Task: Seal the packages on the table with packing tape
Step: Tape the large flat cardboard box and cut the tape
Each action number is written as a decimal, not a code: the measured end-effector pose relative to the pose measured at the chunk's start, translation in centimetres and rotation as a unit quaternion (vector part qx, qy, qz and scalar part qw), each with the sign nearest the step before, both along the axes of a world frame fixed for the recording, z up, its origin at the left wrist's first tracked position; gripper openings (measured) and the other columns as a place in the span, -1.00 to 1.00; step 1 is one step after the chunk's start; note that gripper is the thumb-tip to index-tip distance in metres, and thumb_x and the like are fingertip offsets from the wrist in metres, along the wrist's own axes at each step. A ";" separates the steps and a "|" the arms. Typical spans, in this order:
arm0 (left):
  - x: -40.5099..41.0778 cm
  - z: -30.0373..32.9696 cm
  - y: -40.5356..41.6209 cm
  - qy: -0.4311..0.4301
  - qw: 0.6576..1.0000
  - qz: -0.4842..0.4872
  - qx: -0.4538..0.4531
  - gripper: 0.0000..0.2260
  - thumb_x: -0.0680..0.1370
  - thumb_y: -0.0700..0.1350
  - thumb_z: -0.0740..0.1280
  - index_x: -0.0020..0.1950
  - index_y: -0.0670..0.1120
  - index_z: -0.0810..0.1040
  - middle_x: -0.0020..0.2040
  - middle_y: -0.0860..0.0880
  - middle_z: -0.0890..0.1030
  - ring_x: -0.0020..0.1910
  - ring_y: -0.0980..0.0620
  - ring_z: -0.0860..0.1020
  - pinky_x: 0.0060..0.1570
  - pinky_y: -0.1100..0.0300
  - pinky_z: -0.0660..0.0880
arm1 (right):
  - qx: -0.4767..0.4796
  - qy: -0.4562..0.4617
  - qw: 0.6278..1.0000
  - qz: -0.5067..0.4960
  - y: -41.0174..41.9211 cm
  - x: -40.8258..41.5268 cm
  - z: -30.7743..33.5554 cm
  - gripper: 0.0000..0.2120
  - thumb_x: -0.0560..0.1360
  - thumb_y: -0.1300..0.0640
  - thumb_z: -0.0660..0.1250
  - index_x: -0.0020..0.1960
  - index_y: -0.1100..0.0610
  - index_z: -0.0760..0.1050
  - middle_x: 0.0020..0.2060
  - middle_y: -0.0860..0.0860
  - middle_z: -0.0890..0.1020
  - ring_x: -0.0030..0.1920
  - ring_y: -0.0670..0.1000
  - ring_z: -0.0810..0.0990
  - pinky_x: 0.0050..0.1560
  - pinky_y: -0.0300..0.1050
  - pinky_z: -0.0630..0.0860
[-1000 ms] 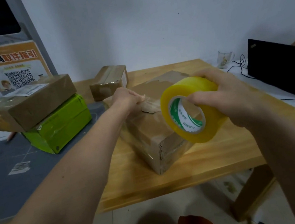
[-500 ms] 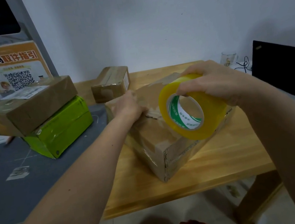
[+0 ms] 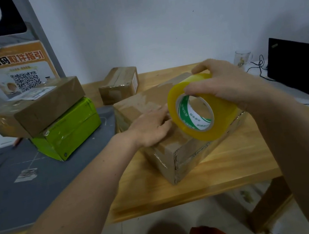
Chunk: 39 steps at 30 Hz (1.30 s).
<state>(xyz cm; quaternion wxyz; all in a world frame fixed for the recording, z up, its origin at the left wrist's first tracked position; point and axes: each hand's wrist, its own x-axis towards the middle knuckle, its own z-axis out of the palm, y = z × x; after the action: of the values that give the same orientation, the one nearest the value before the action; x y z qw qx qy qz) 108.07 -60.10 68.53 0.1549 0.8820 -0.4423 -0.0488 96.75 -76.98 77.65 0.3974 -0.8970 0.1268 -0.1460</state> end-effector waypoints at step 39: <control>0.0 -0.3 0.4 -0.028 0.994 0.040 0.101 -0.53 0.69 0.00 -0.11 0.61 -0.02 0.02 0.62 0.03 -0.01 0.58 0.10 -0.04 0.54 0.11 -0.08 | 0.367 -0.294 0.869 -0.155 4.2 -2.4 -12.4 -0.59 0.29 0.22 0.42 0.14 0.10 0.53 -0.15 -0.06 0.66 -0.18 -0.11 0.67 -0.26 -0.31 0.54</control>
<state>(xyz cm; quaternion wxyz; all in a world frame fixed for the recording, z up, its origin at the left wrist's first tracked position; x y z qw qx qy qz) 108.03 -59.66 68.28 0.0548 0.9110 -0.4041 -0.0622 94.33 -72.74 65.30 0.6889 -0.5715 0.1856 -0.4054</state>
